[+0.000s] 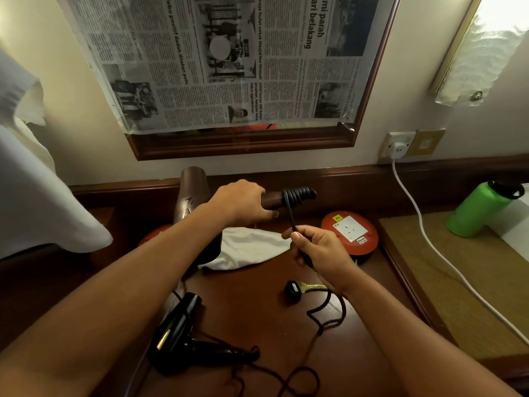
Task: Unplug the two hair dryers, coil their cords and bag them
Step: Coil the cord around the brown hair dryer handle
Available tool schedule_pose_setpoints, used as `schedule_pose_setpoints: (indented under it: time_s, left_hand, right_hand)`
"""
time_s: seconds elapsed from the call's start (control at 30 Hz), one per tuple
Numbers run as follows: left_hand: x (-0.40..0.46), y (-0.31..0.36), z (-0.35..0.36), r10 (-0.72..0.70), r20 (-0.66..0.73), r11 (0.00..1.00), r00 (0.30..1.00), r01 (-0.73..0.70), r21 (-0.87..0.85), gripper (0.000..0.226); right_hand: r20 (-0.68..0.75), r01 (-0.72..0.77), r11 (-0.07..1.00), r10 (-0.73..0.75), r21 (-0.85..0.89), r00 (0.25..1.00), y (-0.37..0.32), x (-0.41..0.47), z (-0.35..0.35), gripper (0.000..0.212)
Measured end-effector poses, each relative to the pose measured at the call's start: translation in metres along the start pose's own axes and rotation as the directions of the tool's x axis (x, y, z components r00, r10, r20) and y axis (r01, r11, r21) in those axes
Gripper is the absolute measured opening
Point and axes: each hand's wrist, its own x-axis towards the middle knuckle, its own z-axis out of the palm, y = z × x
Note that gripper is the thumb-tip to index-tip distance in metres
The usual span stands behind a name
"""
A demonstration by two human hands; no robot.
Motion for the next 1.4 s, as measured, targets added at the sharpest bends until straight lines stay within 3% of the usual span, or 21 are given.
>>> schedule_pose_setpoints:
  time_s: [0.27, 0.57, 0.83, 0.97, 1.23, 1.33, 1.4]
  left_hand:
    - [-0.001, 0.002, -0.006, 0.023, -0.014, 0.999, 1.000, -0.023, -0.032, 0.042]
    - [-0.007, 0.004, -0.011, 0.033, 0.023, 0.997, 0.999, -0.031, -0.067, 0.040]
    - [-0.014, 0.011, -0.016, 0.100, 0.059, 0.993, 0.993, -0.095, -0.075, 0.035]
    - [-0.017, 0.014, -0.021, 0.136, 0.059, 0.981, 0.989, -0.126, -0.148, 0.032]
    - [-0.021, 0.016, -0.019, 0.180, 0.093, 0.979, 0.979, -0.169, -0.118, 0.028]
    - [-0.022, 0.019, -0.018, 0.191, 0.102, 0.981, 0.976, -0.185, -0.061, 0.028]
    - [-0.024, 0.022, -0.017, 0.199, 0.103, 0.980, 0.975, -0.197, -0.030, 0.029]
  right_hand:
    - [0.099, -0.177, 0.981, 0.169, 0.075, 0.981, 0.006, 0.007, -0.004, 0.049]
    - [0.372, -0.337, 0.906, 0.229, 0.257, 0.900, 0.016, 0.016, -0.025, 0.033]
    - [0.453, -0.399, 0.903, 0.293, 0.157, 0.842, 0.014, 0.031, -0.040, 0.032]
    - [0.416, -0.401, 0.916, 0.354, 0.028, 0.838, 0.011, 0.042, -0.047, 0.043]
    - [0.261, -0.320, 0.946, 0.324, -0.058, 0.909, -0.020, 0.061, -0.061, 0.014]
    - [0.174, -0.299, 0.936, 0.331, -0.188, 0.927, -0.036, 0.068, -0.063, 0.029]
    - [0.172, -0.268, 0.918, 0.325, -0.291, 0.930, -0.047, 0.073, -0.064, 0.024]
